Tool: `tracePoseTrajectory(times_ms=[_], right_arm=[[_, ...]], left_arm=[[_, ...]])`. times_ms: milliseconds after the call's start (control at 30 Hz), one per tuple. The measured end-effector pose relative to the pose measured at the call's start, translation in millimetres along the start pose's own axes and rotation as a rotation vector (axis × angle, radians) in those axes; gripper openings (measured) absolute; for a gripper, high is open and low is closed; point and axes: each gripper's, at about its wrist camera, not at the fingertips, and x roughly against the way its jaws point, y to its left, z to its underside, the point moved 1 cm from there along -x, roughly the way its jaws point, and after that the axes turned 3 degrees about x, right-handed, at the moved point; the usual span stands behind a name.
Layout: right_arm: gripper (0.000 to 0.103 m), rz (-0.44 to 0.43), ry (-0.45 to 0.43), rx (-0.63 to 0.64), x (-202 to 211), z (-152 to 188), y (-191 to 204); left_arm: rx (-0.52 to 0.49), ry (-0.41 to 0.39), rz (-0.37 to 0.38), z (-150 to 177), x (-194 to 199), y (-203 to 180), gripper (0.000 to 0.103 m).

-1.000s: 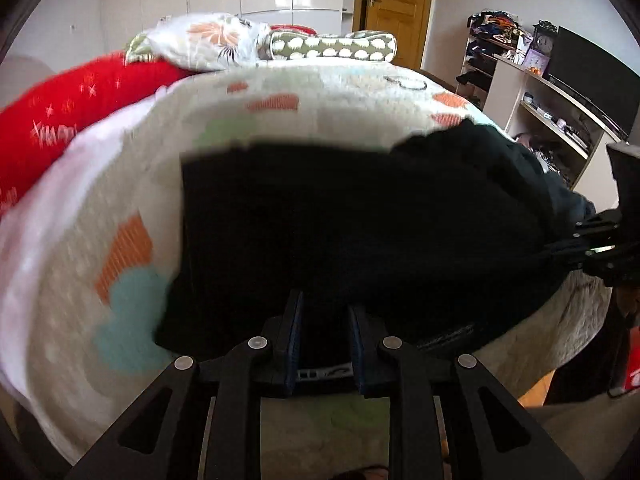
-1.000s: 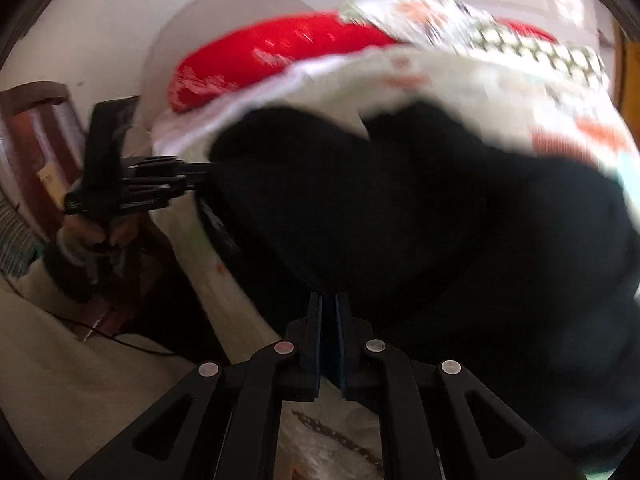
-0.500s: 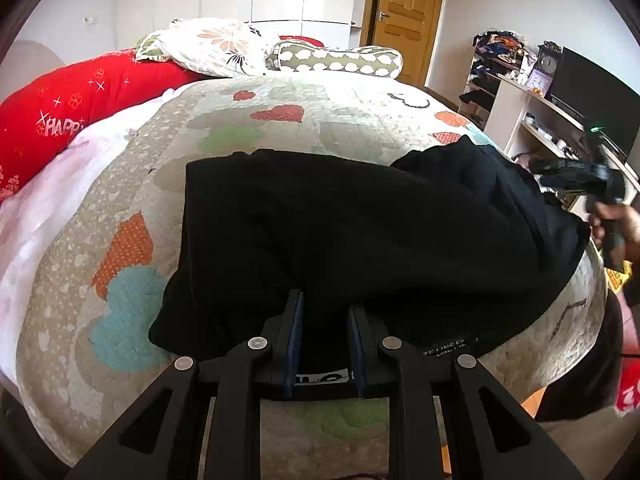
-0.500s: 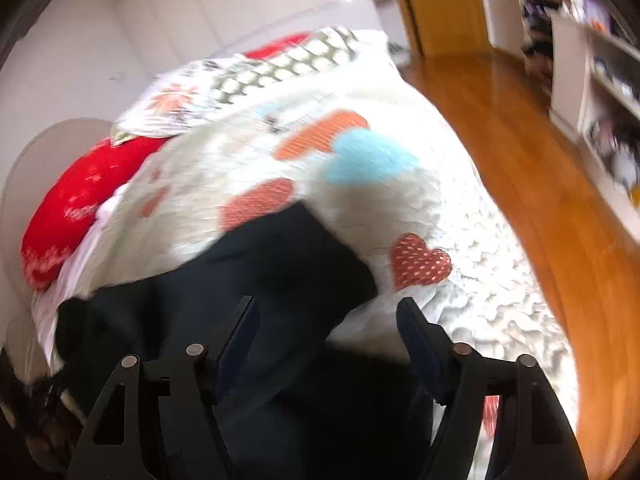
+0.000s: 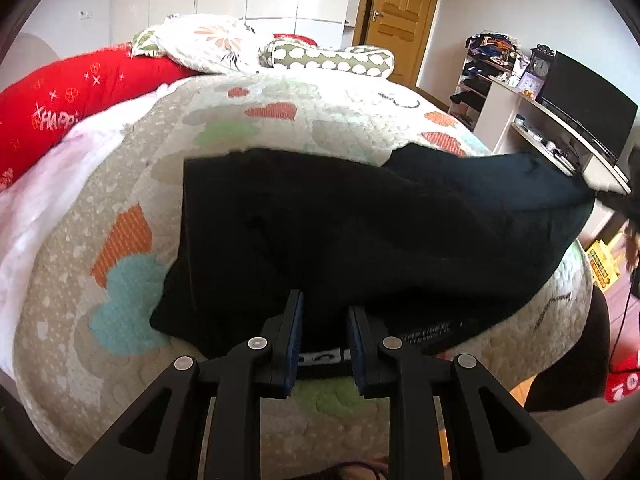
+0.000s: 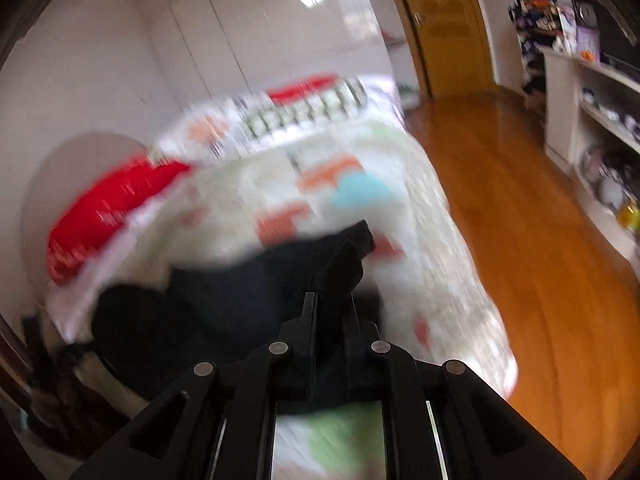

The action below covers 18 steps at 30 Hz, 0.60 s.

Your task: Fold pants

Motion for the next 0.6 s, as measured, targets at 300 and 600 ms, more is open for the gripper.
tracePoseTrajectory(times_ms=[300,600], right_arm=[[0.044,0.063,0.059,-0.05,-1,8,-12],[0.066,-0.367,0.049,0.223,-24,-6,130]], left_arm=[[0.067,-0.012,-0.029,3,29,12,0.03],[0.247,-0.143,-0.083,-19,59,41,0.075]])
